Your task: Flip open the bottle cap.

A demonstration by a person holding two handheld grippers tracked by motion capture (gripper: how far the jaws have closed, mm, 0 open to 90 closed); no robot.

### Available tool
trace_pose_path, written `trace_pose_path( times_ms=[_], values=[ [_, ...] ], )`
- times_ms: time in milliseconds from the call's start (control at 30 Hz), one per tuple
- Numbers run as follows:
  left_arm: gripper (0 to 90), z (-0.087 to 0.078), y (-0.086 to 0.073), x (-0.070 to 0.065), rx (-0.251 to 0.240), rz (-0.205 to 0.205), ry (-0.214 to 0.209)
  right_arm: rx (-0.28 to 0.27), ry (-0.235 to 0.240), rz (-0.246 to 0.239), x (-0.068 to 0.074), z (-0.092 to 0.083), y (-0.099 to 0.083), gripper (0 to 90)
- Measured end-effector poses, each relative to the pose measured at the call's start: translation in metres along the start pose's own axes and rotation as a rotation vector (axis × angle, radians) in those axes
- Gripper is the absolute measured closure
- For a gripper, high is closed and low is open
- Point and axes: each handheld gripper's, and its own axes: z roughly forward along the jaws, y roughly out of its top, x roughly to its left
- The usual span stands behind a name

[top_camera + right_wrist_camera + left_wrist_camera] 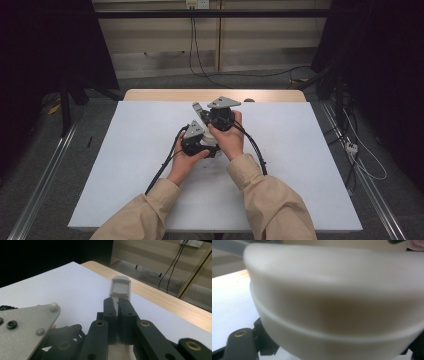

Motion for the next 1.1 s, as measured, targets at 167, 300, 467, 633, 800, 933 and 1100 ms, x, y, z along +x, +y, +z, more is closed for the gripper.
trace_pose_path(
  times_ms=[167, 300, 467, 633, 800, 933, 1100],
  values=[
    [13.6, -0.001, 0.000, 0.001, 0.018, -0.005, -0.009, -0.013, 0.007, -0.005, -0.001, -0.004, 0.000, 80.6],
    [11.7, -0.004, -0.001, 0.001, 0.024, -0.024, -0.017, -0.019, 0.012, -0.011, -0.001, -0.007, 0.000, 76.0],
    [10.9, -0.010, -0.003, 0.004, 0.036, -0.036, -0.025, -0.017, 0.014, -0.020, 0.000, -0.012, -0.003, 67.7],
    [9.3, -0.020, -0.003, 0.005, 0.050, -0.040, -0.026, -0.058, 0.036, 0.013, -0.002, -0.023, -0.007, 47.5],
    [8.5, -0.036, -0.006, 0.008, 0.045, -0.055, -0.019, -0.055, 0.060, 0.026, -0.003, -0.038, -0.014, 31.5],
    [8.0, -0.045, -0.007, 0.006, 0.047, -0.062, -0.022, -0.074, 0.056, 0.035, -0.005, -0.052, -0.019, 24.9],
    [8.0, -0.057, -0.007, 0.003, 0.040, -0.070, -0.021, -0.084, 0.053, 0.045, -0.009, -0.070, -0.027, 19.7]
  ],
)
